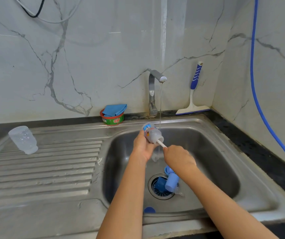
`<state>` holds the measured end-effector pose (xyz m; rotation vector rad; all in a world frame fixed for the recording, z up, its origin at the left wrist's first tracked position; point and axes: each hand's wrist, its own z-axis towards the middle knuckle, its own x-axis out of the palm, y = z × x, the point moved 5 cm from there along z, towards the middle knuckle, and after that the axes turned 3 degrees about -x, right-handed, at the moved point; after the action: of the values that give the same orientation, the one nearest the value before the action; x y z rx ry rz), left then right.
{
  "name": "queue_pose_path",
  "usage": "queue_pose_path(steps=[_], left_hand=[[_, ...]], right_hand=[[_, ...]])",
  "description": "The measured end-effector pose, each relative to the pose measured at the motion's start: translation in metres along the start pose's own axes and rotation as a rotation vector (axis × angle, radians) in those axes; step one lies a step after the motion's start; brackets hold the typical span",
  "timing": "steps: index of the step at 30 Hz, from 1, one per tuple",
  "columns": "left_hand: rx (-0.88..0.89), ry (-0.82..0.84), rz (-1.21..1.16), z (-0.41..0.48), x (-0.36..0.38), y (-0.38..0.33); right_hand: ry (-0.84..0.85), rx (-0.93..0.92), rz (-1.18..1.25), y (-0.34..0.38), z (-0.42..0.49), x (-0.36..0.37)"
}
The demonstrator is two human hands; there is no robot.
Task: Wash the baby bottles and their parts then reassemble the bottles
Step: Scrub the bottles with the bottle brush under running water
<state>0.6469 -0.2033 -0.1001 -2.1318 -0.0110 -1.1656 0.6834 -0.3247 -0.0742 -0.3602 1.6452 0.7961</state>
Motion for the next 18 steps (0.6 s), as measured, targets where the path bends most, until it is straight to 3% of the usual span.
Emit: queue_pose_path(steps=[3,6,9,12,16,18], left_hand=[[-0.039,0.025,0.041,-0.002,-0.003,-0.001],[-0.09,0.066,0.053,-0.006,0.0,0.002],[-0.133,0.108,-0.075,-0.007,0.006,0.009],[-0.165,0.07,-0.086,-0.01,0.007,0.015],[-0.134,-0.07,0.084,-0.004,0.003,0.022],[-0.121,-0.083,0.102,0.0,0.004,0.02]], right_hand=[[0.158,0.02,0.393,-0.003,0.005,-0.001],[0.512,0.124,0.932,-0.002,-0.006,0.005],[0.728,0.163,1.114,0.001,-0.012,0.008],[0.658,0.167,0.936,0.0,-0.011,0.011],[0.291,0.052,0.379,-0.002,-0.003,0.01],[0.199,0.021,0.233,-0.002,0.001,0.013]])
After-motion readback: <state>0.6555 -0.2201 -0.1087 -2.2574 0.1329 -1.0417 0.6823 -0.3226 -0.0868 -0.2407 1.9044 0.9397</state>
